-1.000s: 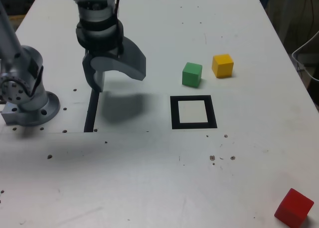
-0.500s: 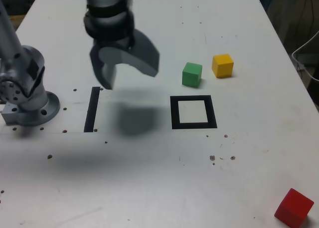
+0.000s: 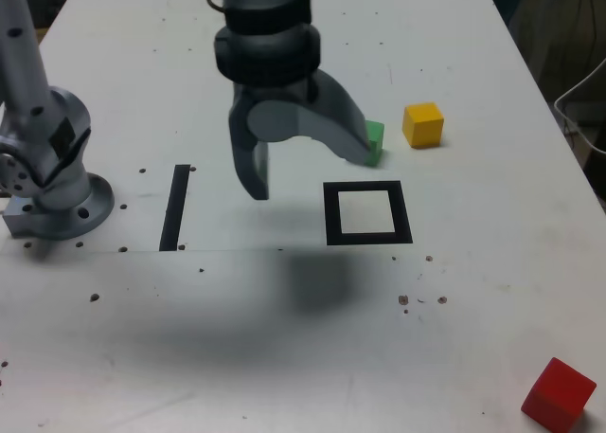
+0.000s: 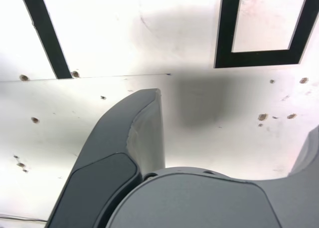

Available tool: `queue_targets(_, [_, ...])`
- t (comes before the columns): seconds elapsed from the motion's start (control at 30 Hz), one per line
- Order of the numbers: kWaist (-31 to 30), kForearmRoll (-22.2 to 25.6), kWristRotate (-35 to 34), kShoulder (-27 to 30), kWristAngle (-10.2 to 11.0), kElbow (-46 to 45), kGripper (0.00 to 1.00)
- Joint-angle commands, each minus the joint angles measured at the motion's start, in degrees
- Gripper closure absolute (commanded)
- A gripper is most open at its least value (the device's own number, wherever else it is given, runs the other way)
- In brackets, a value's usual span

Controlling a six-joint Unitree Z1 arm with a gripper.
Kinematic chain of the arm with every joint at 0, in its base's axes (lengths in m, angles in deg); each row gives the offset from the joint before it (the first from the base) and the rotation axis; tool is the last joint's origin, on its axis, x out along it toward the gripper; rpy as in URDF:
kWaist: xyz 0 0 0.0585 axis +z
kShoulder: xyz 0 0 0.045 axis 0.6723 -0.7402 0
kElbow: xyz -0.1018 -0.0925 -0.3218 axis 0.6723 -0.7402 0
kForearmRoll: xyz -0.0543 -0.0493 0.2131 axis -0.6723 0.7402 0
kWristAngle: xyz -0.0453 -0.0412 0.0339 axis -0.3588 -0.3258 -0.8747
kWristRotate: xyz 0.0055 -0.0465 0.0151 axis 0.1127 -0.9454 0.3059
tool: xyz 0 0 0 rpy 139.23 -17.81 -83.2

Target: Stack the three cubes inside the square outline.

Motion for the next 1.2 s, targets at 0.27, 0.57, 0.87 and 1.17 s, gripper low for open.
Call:
queue_targets(0.27, [-2.82, -1.18, -6.25, -5.14, -4.1, 7.07, 0.01])
queue_targets(0.57, [-5.16, -1.97, -15.9, -9.19, -6.14, 10.92, 0.01])
queue_targets(0.87, [-8.06, -1.51, -25.85, -15.32, -5.6, 20.18, 0.01])
queue_targets(1.17, [-10.18, 3.66, -30.93, -23.95, -5.08, 32.67, 0.02])
